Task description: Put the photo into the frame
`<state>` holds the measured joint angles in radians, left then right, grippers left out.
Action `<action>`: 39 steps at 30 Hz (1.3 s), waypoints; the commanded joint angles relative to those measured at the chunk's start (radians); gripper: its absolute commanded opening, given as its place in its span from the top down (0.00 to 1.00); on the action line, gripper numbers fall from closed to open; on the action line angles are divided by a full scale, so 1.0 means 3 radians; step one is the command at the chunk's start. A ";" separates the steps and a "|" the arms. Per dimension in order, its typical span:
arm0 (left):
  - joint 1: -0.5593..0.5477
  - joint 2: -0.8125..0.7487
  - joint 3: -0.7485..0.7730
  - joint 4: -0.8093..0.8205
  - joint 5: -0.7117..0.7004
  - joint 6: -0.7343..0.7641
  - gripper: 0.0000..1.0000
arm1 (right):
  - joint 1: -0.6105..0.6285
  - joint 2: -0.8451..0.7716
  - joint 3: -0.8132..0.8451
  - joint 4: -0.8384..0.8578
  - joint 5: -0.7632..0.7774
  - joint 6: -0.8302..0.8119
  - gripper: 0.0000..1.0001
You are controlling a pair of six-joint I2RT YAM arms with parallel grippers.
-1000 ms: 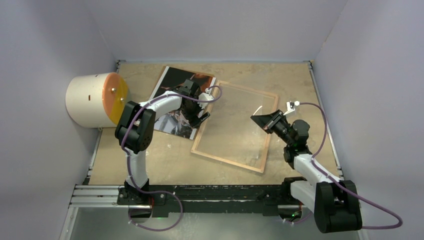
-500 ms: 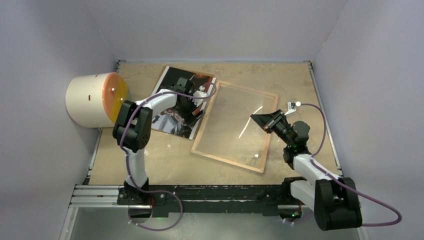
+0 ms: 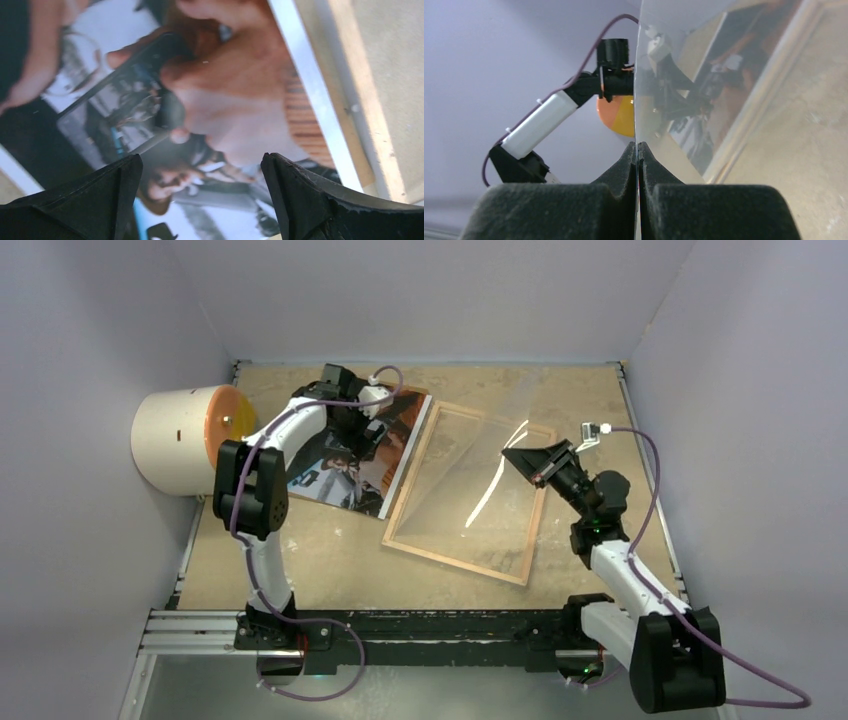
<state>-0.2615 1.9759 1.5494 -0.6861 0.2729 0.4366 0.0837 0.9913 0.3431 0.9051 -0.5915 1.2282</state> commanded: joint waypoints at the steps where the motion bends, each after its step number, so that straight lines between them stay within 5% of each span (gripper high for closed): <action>1: 0.0140 -0.0169 0.0158 0.0094 -0.0064 -0.0190 0.01 | 0.0028 -0.0074 0.0366 0.0118 -0.0121 0.0090 1.00; 10: 0.0192 -0.0129 0.0114 0.0166 -0.0242 -0.0220 0.01 | 0.0028 0.0162 0.0280 0.0004 -0.0077 -0.0157 1.00; 23: -0.0035 -0.0005 0.0040 0.0149 -0.0070 -0.0133 0.01 | 0.0028 0.0655 -0.0451 -0.0089 0.0710 -0.0447 1.00; 39: -0.0192 0.0230 0.0174 0.0170 -0.0113 -0.0091 0.01 | -0.0064 0.0635 -0.0632 -0.0464 0.0852 -0.0584 1.00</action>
<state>-0.3202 2.0453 1.5646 -0.6586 0.2310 0.3874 0.0795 1.1927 0.1616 0.7586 -0.3737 1.0801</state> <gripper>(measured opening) 0.992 0.005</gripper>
